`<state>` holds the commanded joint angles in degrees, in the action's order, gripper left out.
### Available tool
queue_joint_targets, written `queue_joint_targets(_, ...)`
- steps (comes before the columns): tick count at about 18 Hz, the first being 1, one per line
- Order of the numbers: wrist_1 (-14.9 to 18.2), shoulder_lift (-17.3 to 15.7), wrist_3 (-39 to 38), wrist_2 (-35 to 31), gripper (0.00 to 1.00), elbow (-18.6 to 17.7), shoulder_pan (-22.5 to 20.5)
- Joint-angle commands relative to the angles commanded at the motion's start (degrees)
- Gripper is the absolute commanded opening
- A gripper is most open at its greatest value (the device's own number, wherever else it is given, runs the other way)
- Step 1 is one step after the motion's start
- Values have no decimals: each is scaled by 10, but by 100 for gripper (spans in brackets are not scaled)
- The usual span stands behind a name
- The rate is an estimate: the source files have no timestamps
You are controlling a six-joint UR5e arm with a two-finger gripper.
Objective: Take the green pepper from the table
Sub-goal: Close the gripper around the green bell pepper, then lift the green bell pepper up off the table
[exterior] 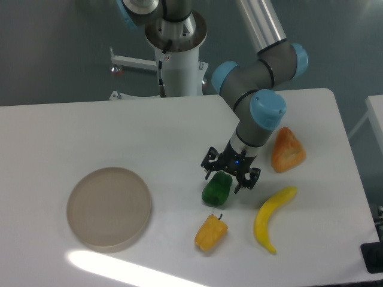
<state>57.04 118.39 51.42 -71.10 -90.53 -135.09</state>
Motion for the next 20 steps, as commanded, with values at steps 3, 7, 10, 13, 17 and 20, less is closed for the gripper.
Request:
queue_joint_targets(3, 0, -4, 3, 0, 32, 1, -1)
queue_joint_targets(7, 1, -5, 4, -1, 29, 9, -3)
queue_joint_targets(10, 10, -26, 44, -24, 29, 34, -7)
queue_joint_targets(13, 38, -42, 58, -64, 29, 77, -11)
queue_joint_targets(17, 68, -41, 172, -116, 29, 126, -24)
queue_joint_targets(20, 69, -38, 235, -136, 29, 148, -32)
